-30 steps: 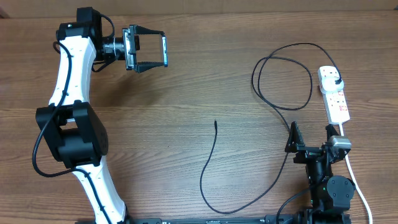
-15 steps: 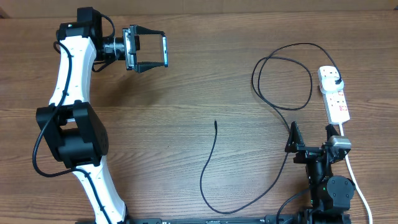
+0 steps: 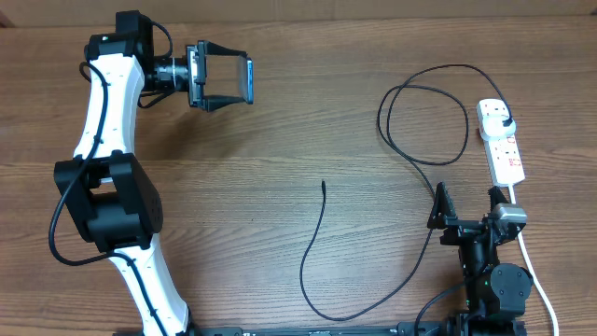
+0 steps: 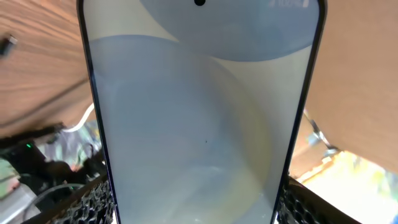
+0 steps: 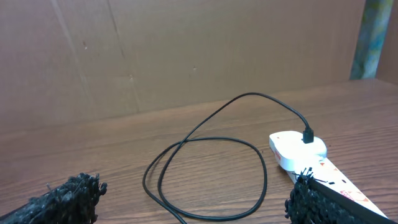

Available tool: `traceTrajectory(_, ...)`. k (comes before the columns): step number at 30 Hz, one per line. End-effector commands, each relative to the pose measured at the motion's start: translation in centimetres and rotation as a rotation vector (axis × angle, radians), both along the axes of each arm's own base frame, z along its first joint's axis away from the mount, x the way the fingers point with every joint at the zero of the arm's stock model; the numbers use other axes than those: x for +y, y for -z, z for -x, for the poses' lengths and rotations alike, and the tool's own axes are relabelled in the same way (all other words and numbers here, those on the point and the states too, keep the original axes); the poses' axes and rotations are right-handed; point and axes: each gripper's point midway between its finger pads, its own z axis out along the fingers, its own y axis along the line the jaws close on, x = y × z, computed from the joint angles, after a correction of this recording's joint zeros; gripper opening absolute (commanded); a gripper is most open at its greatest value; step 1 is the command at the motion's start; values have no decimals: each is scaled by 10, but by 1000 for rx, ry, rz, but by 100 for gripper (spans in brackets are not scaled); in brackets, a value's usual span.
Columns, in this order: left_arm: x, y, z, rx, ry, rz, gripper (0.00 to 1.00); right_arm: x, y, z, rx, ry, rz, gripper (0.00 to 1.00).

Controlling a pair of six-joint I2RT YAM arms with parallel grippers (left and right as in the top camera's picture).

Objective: Plug charger to phone and switch on socket

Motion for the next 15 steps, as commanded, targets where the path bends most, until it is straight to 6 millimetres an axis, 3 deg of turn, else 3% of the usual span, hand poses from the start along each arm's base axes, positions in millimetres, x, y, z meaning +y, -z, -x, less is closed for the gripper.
traceTrajectory(1, -4, 3, -3, -58, 17, -80, 5, 1, 1, 0, -7, -4, -2, 100)
traceTrajectory(15, -11, 34, 3, -58, 57, -280, 5, 1, 1, 0, -7, -4, -2, 100)
